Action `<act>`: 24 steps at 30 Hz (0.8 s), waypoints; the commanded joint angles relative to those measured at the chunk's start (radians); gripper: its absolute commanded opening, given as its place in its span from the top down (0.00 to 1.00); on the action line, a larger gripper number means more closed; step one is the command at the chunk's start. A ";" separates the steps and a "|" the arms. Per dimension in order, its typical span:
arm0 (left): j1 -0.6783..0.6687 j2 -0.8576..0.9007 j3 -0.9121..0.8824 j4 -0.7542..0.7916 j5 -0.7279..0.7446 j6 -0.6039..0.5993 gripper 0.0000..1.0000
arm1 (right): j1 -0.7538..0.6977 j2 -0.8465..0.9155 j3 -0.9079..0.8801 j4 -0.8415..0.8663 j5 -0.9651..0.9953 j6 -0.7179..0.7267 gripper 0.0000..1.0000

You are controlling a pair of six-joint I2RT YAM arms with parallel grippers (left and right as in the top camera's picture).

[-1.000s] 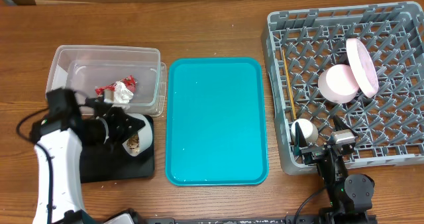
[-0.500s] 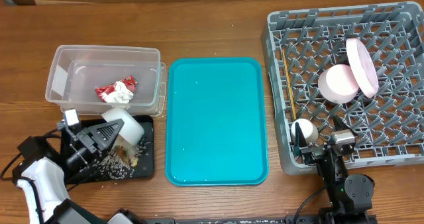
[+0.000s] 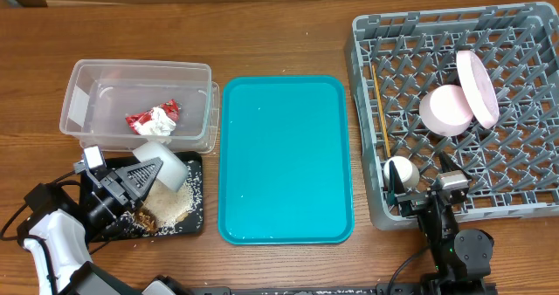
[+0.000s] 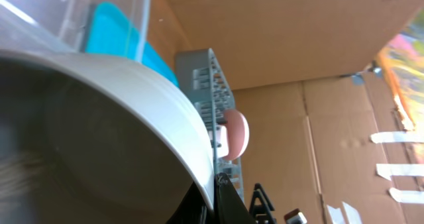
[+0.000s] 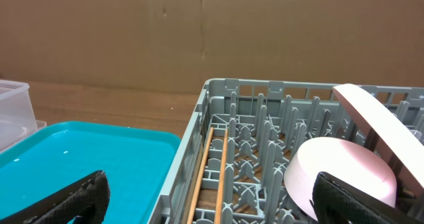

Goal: Sort waste into correct bins and load items into the dishwasher
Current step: 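Tip the bowl over the black tray to dump the scraps, then carry the empty white bowl to the rack's back left and release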

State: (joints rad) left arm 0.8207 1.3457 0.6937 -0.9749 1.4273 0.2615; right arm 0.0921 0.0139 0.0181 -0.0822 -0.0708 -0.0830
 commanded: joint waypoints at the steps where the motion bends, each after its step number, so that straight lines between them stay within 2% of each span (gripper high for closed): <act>1: 0.006 -0.017 -0.005 0.006 -0.051 -0.014 0.96 | 0.001 -0.009 -0.010 0.005 0.006 -0.003 0.00; 3: 0.005 -0.017 -0.005 0.002 -0.034 -0.058 0.96 | 0.001 -0.009 -0.010 0.005 0.006 -0.003 0.00; 6: 0.005 -0.018 -0.005 -0.024 0.058 0.006 0.96 | 0.001 -0.009 -0.010 0.005 0.006 -0.003 0.00; 10: 0.004 -0.018 -0.004 -0.053 0.028 0.032 0.96 | 0.001 -0.009 -0.010 0.005 0.007 -0.003 0.00; 11: 0.006 -0.018 -0.004 -0.024 -0.018 0.018 0.96 | 0.001 -0.009 -0.010 0.005 0.007 -0.003 0.00; 12: 0.005 -0.018 -0.004 -0.012 -0.061 -0.060 0.96 | 0.001 -0.009 -0.010 0.005 0.007 -0.003 0.00; 13: 0.005 -0.018 -0.004 -0.023 -0.053 -0.087 0.96 | 0.001 -0.009 -0.010 0.005 0.007 -0.003 0.00; 15: -0.013 -0.020 -0.004 -0.066 0.005 -0.054 0.96 | 0.001 -0.009 -0.010 0.005 0.007 -0.003 0.00; 20: -0.183 -0.037 0.053 -0.151 -0.056 0.055 0.96 | 0.001 -0.009 -0.010 0.005 0.007 -0.003 0.00; 22: -0.294 -0.040 0.113 -0.137 -0.126 0.030 0.96 | 0.001 -0.009 -0.010 0.005 0.006 -0.003 0.00; 24: -0.402 -0.040 0.176 -0.079 -0.207 -0.081 0.96 | 0.001 -0.009 -0.010 0.005 0.006 -0.003 0.00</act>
State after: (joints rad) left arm 0.5247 1.3323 0.7723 -1.0912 1.3251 0.2455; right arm 0.0921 0.0139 0.0181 -0.0814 -0.0708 -0.0826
